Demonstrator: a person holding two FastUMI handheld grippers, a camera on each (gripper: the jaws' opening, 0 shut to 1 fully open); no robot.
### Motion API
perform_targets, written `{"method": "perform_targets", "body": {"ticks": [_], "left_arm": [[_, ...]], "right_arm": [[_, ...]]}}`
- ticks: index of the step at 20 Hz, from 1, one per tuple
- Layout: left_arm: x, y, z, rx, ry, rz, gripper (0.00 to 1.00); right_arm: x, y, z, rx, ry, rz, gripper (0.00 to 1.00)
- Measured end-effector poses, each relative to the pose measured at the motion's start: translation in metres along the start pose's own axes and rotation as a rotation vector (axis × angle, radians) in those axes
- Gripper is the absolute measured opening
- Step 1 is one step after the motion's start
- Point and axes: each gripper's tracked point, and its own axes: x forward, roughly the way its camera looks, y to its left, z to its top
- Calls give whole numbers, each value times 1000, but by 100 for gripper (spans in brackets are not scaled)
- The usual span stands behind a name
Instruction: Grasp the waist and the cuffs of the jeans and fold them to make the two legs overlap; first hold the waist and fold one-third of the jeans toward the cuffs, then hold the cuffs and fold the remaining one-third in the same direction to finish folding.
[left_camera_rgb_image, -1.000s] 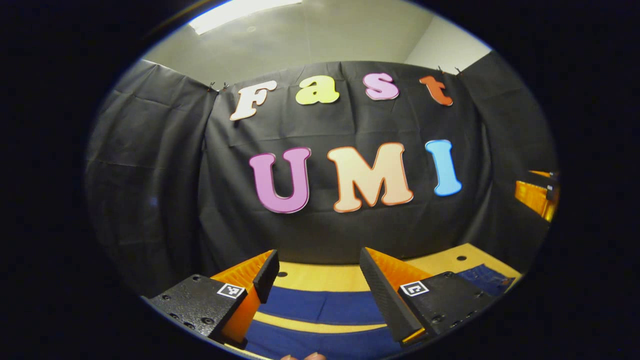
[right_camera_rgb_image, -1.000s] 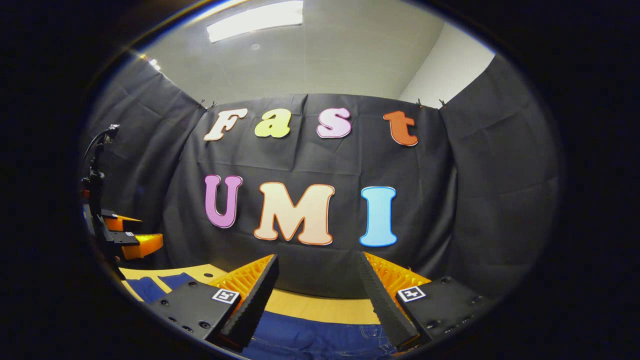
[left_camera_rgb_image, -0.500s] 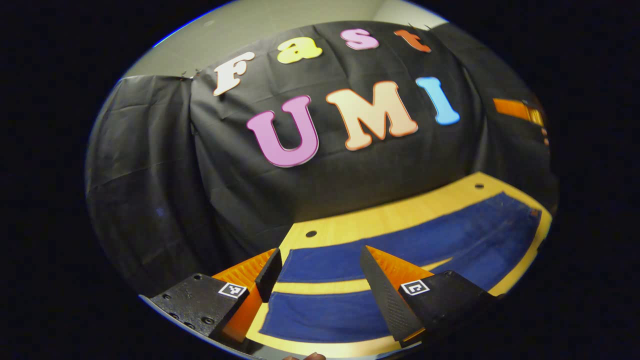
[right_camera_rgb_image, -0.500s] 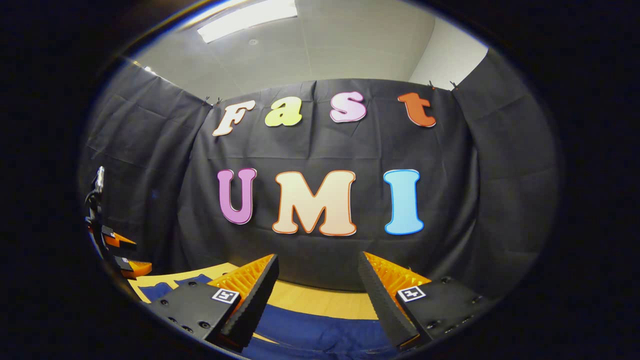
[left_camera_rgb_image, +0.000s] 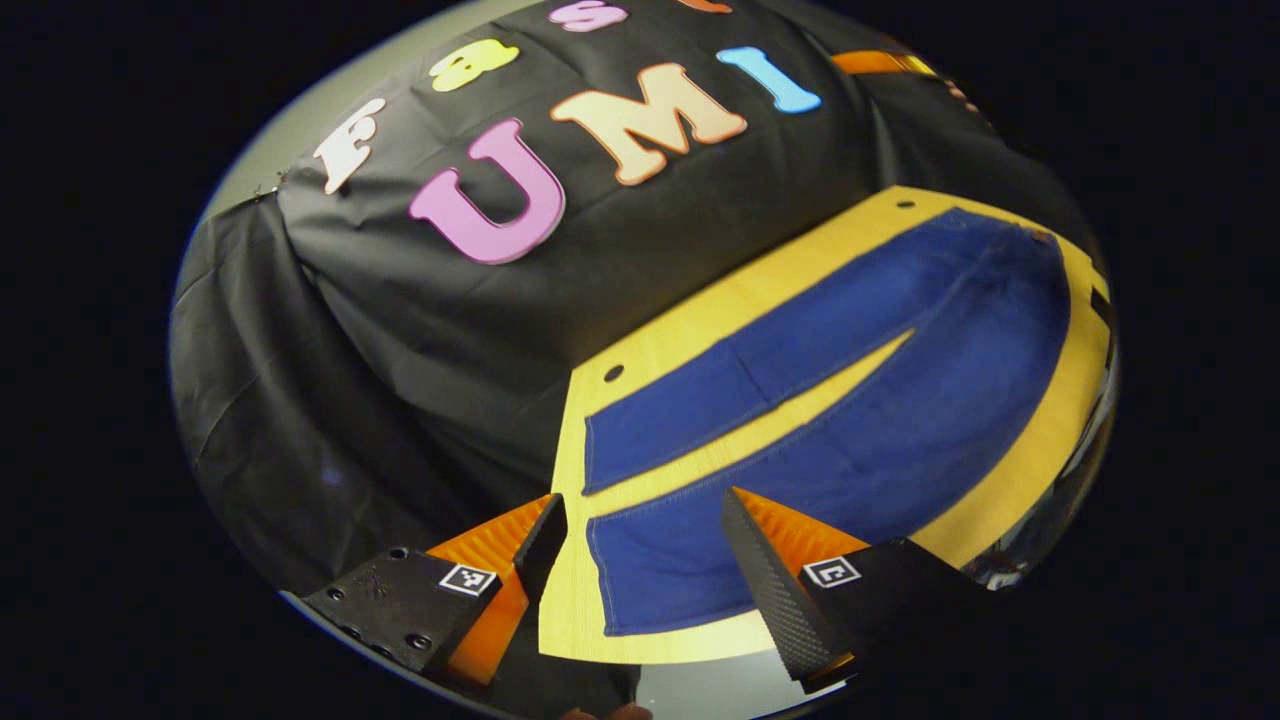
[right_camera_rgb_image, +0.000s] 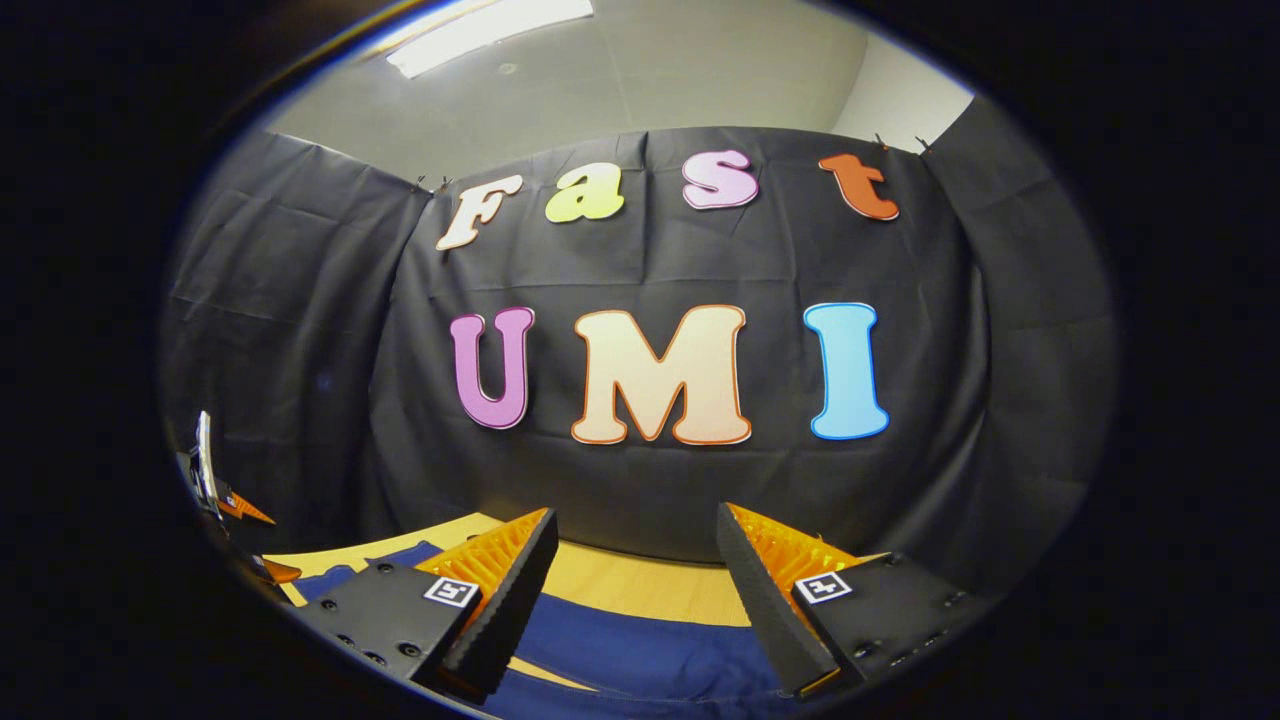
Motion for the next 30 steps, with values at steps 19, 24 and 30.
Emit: {"method": "perform_targets", "body": {"ticks": [19, 24, 30], "left_arm": [[37, -61, -155, 451, 304, -276, 93], [41, -56, -146, 632, 247, -255, 88], [42, -71, -151, 669, 224, -293, 42]], "right_arm": [[3, -6, -40, -23, 107, -111, 99], [2, -11, -47, -11, 125, -140, 99], [1, -17, -54, -13, 142, -167, 100]]}}
